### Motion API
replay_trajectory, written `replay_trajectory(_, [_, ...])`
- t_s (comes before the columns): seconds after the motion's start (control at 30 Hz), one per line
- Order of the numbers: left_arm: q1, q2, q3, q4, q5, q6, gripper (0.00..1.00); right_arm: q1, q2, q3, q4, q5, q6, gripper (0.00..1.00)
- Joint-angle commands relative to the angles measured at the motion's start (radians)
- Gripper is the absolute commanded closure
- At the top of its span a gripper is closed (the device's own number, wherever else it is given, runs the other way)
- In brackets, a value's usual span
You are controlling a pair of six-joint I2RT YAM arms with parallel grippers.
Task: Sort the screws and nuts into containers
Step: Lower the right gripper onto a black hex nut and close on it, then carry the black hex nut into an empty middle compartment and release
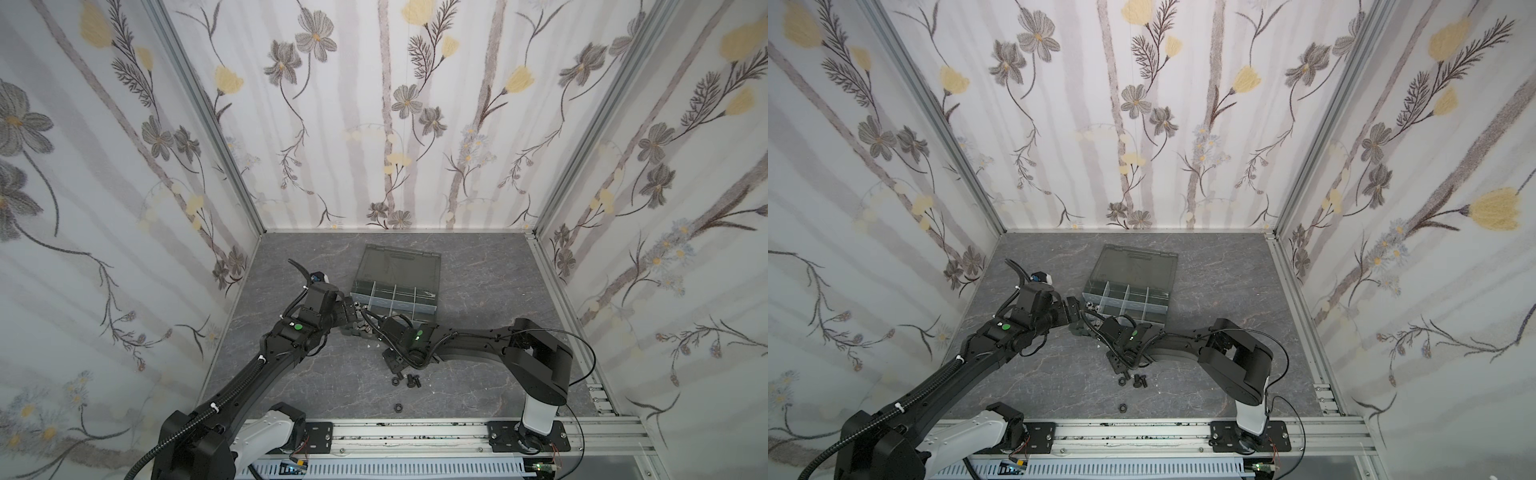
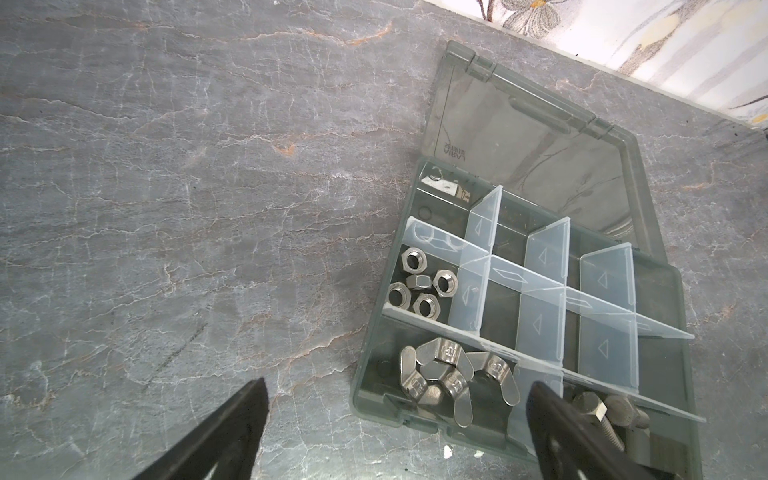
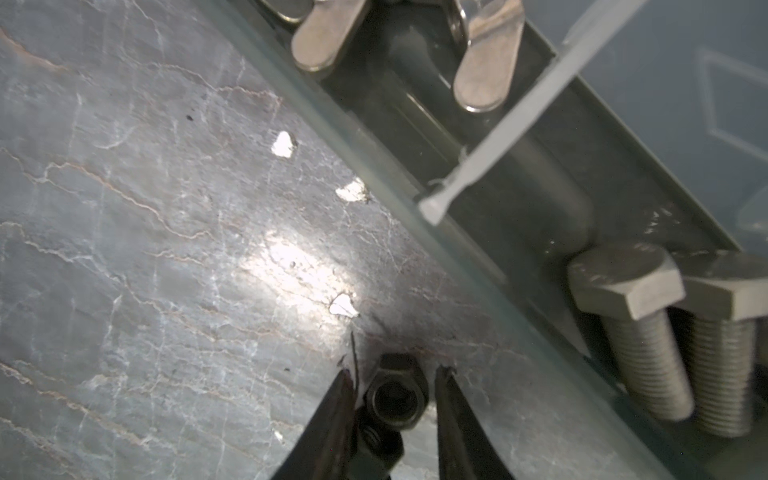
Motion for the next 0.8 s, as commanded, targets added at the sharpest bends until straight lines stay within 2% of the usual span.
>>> replay_trajectory(0.0, [0.001,-0.003,-0.004,0.024,-0.012,-0.013,0.0,0.003,0.014,0.014,0.0,0.004,-0.005,0.67])
replay_trajectory(0.4, [0.004,-0.019,-0.017,0.025,-0.017,-0.013,0.0,0.004,0.041,0.023,0.0,0.019,-0.014,0.8])
replay_trajectory(0.77, [0.007,-0.043,-0.033,0.027,-0.019,-0.02,0.0,-0.014,-0.02,0.083,0.021,-0.001,-0.047,0.81])
